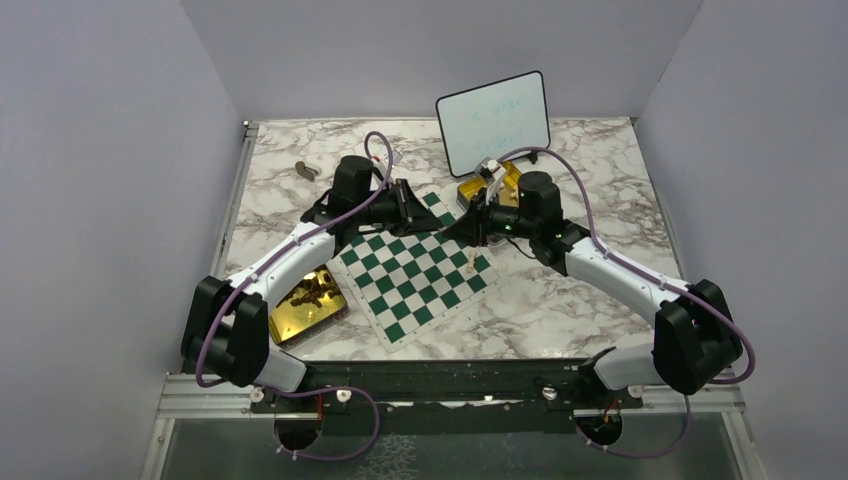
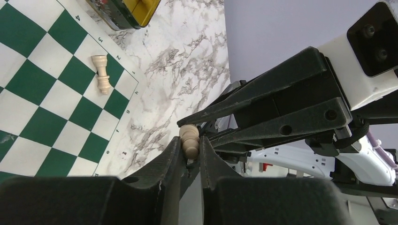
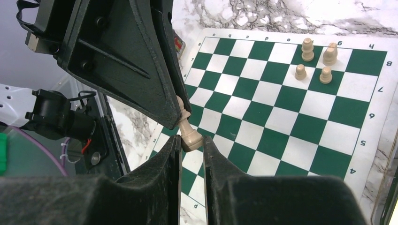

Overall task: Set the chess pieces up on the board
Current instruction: Place the chess piece on the chessboard.

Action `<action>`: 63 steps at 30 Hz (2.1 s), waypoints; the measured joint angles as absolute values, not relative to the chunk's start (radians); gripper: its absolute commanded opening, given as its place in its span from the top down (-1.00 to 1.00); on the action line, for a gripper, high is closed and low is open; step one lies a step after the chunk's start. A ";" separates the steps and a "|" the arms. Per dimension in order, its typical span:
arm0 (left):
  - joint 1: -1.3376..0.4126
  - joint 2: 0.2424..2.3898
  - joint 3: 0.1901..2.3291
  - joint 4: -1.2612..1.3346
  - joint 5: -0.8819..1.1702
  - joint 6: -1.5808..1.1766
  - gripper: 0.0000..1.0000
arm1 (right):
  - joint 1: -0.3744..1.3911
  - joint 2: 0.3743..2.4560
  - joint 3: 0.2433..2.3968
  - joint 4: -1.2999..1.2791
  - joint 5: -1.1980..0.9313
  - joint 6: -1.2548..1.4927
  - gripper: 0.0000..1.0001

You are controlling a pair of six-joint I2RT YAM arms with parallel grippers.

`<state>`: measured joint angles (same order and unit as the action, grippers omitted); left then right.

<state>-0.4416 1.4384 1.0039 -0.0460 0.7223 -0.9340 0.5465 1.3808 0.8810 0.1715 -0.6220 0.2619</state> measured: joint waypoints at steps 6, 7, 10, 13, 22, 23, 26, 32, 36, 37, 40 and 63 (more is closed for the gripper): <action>-0.446 1.438 1.025 -0.128 0.675 -0.852 0.78 | 0.549 1.381 0.876 0.162 -0.602 0.289 -0.22; -0.446 1.438 1.042 -0.170 0.645 -0.824 0.78 | 0.549 1.380 0.876 0.156 -0.593 0.295 -0.34; -0.447 1.438 1.093 -0.253 0.555 -0.750 0.79 | 0.549 1.380 0.876 0.141 -0.567 0.313 -0.58; -0.447 1.438 1.131 -0.301 0.468 -0.692 0.80 | 0.549 1.380 0.876 0.121 -0.539 0.333 -0.97; -0.447 1.438 1.143 -0.399 0.145 -0.545 0.80 | 0.549 1.328 0.880 0.047 -0.429 0.397 -1.00; -0.447 1.438 1.143 -0.406 0.101 -0.533 0.80 | 0.549 1.317 0.881 0.040 -0.421 0.401 -1.00; -0.447 1.438 1.143 -0.419 -0.010 -0.505 0.79 | 0.549 1.280 0.881 0.020 -0.408 0.404 -1.00; -0.447 1.451 1.140 -0.432 -0.186 -0.458 0.80 | 0.549 1.256 0.881 -0.040 -0.397 0.413 -1.00; -0.447 1.464 1.101 -0.403 -0.260 -0.448 0.80 | 0.549 1.256 0.881 -0.066 -0.399 0.428 -1.00; -0.447 1.464 1.089 -0.397 -0.270 -0.448 0.80 | 0.549 1.256 0.881 -0.071 -0.400 0.430 -1.00; -0.438 1.464 1.049 -0.367 -0.284 -0.450 0.80 | 0.549 1.256 0.881 -0.087 -0.401 0.434 -1.00; -0.349 1.583 0.950 -0.241 -0.281 -0.527 0.76 | 0.549 1.235 0.881 -0.120 -0.418 0.453 -1.00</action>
<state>-0.3492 1.5826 0.9504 -0.2409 -0.2806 -0.5270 0.5488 1.2346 0.8806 -0.1196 -0.4175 0.4526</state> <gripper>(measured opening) 0.169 0.998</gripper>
